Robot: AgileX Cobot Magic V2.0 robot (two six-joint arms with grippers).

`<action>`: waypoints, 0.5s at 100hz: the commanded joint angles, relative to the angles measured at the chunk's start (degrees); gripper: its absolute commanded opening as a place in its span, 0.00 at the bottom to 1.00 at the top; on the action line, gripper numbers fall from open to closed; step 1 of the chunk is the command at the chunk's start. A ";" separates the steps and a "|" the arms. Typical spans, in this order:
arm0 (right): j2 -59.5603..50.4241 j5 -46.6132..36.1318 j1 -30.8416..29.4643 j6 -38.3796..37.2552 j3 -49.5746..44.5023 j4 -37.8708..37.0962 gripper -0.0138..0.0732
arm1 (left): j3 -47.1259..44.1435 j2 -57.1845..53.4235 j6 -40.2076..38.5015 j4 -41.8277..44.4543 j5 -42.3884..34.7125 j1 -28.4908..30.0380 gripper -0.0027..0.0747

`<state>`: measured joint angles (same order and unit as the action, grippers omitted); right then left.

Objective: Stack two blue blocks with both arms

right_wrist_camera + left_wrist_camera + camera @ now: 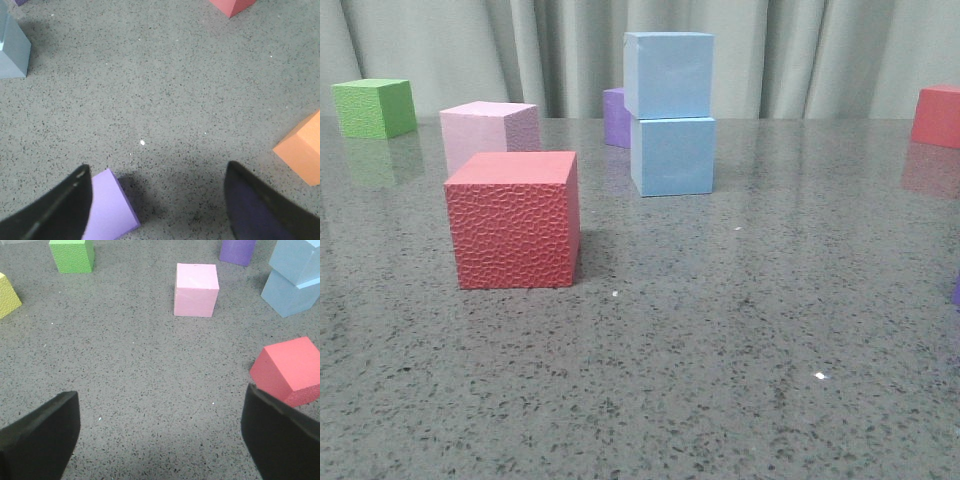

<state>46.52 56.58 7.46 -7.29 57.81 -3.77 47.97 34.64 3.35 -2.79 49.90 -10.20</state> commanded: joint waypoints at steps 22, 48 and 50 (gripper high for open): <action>-0.27 -1.86 -0.02 0.53 1.29 -1.05 0.30 | 1.40 0.11 -0.54 -0.31 -4.70 0.25 0.45; -0.27 -1.86 -0.02 0.53 1.29 -1.05 0.01 | 1.40 0.11 -0.54 -0.31 -4.79 0.25 0.01; -0.27 -1.86 -0.02 0.53 1.29 -1.05 0.02 | 1.40 0.11 -0.54 -0.31 -4.79 0.25 0.01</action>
<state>46.52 57.72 7.46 -7.29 57.81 -3.77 47.97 34.64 3.35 -2.69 49.55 -10.20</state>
